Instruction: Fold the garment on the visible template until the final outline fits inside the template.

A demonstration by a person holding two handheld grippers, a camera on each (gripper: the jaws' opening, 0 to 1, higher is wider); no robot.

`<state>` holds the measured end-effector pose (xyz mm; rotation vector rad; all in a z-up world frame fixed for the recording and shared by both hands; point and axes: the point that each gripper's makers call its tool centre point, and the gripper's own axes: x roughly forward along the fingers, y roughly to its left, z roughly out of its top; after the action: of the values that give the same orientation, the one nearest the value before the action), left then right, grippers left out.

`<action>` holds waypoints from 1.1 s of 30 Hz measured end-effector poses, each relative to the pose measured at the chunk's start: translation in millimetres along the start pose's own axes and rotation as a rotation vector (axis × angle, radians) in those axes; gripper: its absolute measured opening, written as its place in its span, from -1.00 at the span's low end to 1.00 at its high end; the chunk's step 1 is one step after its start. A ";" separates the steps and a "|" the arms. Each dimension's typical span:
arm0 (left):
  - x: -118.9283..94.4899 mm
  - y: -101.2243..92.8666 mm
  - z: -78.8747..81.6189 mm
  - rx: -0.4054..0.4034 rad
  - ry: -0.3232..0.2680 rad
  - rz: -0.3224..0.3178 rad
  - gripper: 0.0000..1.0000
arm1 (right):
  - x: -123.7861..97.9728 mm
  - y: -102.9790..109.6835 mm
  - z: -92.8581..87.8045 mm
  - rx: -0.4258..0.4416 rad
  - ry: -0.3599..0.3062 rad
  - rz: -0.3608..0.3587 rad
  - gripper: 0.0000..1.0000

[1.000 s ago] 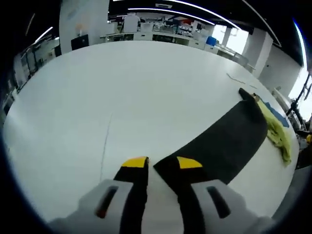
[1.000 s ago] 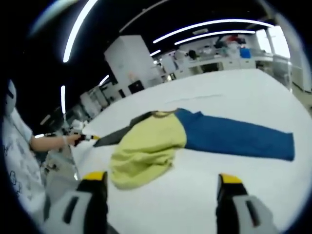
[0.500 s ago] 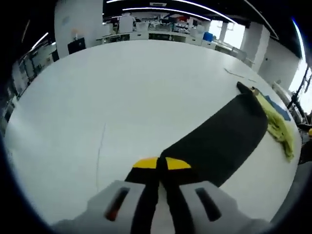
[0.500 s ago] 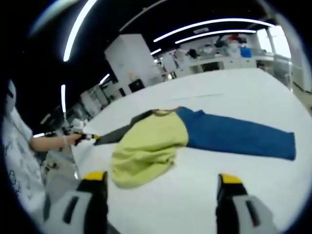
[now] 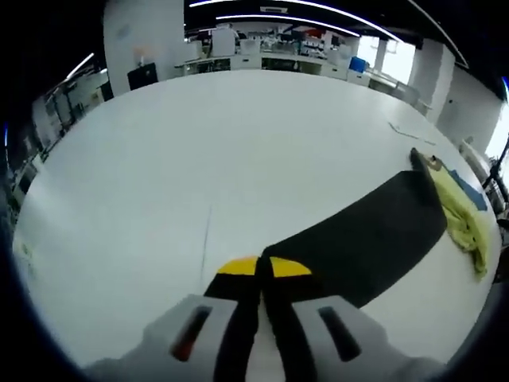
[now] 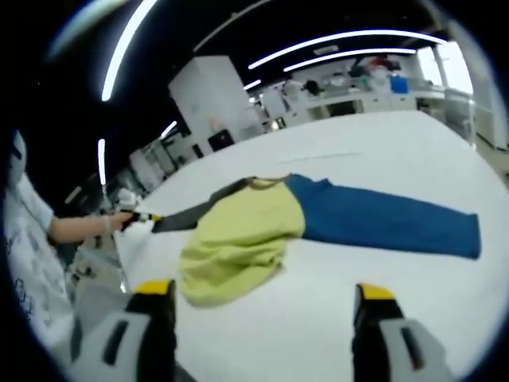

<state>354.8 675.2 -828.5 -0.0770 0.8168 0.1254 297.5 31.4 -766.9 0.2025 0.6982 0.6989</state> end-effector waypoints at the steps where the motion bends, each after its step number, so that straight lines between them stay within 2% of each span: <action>1: -0.4 0.3 -1.1 -0.012 0.008 0.004 -1.00 | 0.0 0.2 0.0 0.000 0.000 0.000 0.85; 3: -5.3 -3.9 -8.2 -0.040 0.024 0.010 -1.00 | 0.0 1.2 -0.1 0.003 -0.003 0.001 0.85; 6: -5.4 -3.1 -14.6 -0.027 0.055 0.018 -1.00 | 0.2 2.3 -1.5 0.004 -0.001 0.002 0.85; 15: -27.6 -6.2 -25.4 -0.044 0.057 0.019 -1.00 | 1.8 8.0 0.6 -0.001 -0.010 0.012 0.85; 21: -24.2 2.4 -24.3 -0.049 0.046 0.036 -0.99 | 2.3 11.9 3.1 -0.005 -0.021 0.025 0.84; 25: -12.3 14.5 -25.3 -0.047 0.064 0.054 -0.99 | -0.4 11.6 3.4 -0.008 -0.027 0.024 0.85; 33: -10.9 17.0 -31.7 -0.059 0.069 0.069 -0.98 | -14.8 4.4 -0.9 0.005 -0.041 -0.003 0.85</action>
<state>322.1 687.4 -842.6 -0.1095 0.8845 0.2135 286.5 25.1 -758.2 0.2199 0.6606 0.6888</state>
